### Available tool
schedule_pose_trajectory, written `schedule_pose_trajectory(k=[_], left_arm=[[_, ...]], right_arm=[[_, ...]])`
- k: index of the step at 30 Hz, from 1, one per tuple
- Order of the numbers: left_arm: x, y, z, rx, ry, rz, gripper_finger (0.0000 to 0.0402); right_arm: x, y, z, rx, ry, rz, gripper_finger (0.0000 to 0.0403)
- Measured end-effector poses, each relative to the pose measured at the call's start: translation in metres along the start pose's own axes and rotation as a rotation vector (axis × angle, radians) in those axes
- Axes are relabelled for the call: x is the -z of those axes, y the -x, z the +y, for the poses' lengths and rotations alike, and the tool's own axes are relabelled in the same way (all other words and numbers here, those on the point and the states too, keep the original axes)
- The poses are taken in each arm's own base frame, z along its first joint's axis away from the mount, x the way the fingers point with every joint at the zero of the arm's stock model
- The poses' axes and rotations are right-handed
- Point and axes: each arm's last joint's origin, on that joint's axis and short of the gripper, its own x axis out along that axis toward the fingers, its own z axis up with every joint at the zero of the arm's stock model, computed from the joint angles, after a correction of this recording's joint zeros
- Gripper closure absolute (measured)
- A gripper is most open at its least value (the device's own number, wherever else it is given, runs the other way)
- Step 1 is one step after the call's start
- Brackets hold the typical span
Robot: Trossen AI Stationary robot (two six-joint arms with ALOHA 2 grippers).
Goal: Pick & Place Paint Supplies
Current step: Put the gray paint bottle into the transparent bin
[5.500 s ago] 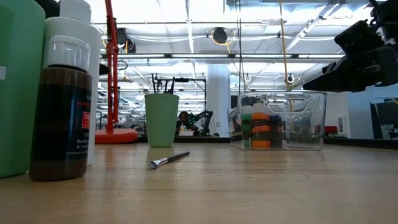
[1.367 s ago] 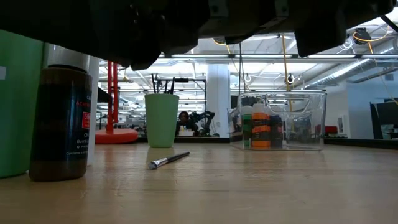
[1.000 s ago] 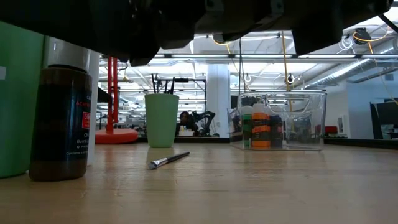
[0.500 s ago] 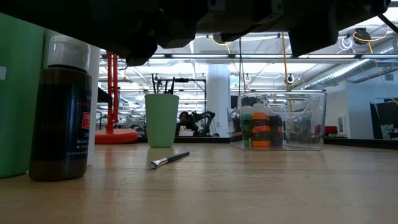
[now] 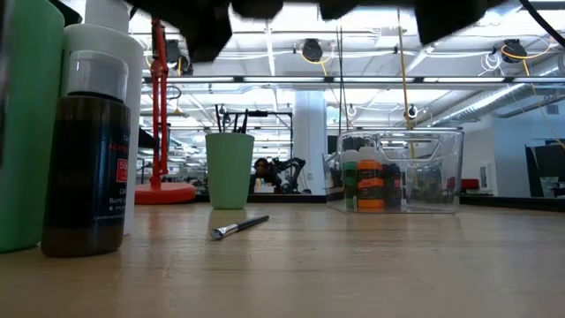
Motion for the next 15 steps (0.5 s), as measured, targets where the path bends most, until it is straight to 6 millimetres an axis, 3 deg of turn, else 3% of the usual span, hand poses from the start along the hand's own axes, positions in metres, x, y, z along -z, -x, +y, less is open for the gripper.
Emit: schedule_pose_trajectory(k=[7,10,15], left_arm=[[0.000,0.000,0.000,0.000,0.000,0.000,0.0382],[0.000,0.000,0.000,0.000,0.000,0.000,0.0382],[0.000,0.000,0.000,0.000,0.001,0.000,0.0382]], right_arm=[[-0.049,0.024,0.003,-0.014,0.028,0.023,0.0303],[-0.083,0.045,0.003,-0.011,0.033,0.027,0.0301],[-0.146,0.099,-0.001,0.025,0.076,0.014,0.0304]])
